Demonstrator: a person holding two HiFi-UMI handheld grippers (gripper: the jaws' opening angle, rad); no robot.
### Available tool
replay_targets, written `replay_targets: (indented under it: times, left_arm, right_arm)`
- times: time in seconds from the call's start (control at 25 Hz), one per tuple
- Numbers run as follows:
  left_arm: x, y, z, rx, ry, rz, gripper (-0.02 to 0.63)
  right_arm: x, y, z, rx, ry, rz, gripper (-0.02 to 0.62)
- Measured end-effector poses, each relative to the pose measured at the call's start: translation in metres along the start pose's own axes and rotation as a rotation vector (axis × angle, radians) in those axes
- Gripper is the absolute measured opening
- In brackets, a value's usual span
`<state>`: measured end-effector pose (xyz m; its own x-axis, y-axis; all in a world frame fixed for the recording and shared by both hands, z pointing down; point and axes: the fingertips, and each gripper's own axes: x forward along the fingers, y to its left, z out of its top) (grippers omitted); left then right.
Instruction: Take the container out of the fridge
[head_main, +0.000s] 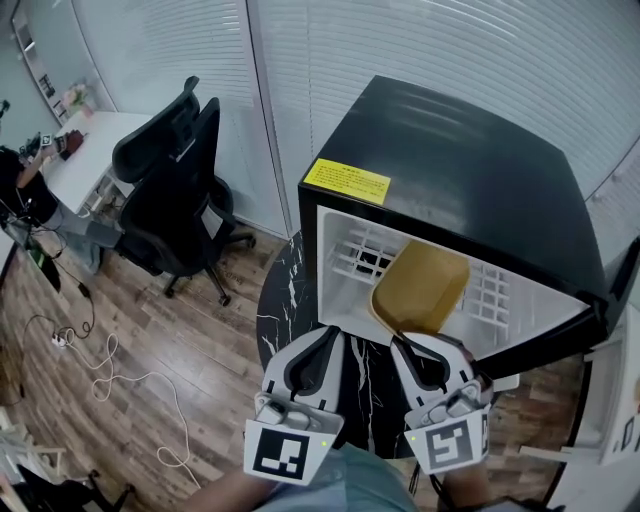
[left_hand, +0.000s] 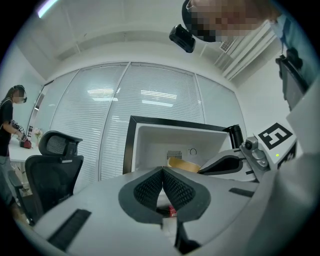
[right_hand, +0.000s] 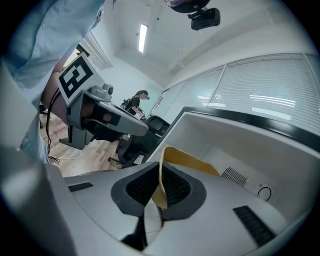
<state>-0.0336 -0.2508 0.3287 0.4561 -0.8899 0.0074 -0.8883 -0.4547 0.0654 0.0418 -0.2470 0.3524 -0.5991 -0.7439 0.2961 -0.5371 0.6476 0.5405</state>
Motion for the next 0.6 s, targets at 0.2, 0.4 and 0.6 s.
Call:
replay_targets:
  times: [0.2,0.4,0.6]
  left_arm:
    - [-0.014,-0.007,0.008,0.025,-0.02,0.013,0.014]
    - [-0.029,-0.013,0.016,0.035,-0.029,0.034,0.014]
    - [-0.042,-0.02,0.026,0.049,-0.044,0.051,0.014]
  right_arm:
    - [-0.024,0.008,0.006,0.033,-0.02,-0.008,0.031]
    - [-0.046,0.016,0.015,0.09,-0.067,-0.021,0.031]
    - [-0.071,0.018,0.028,0.155,-0.138,-0.036,0.031]
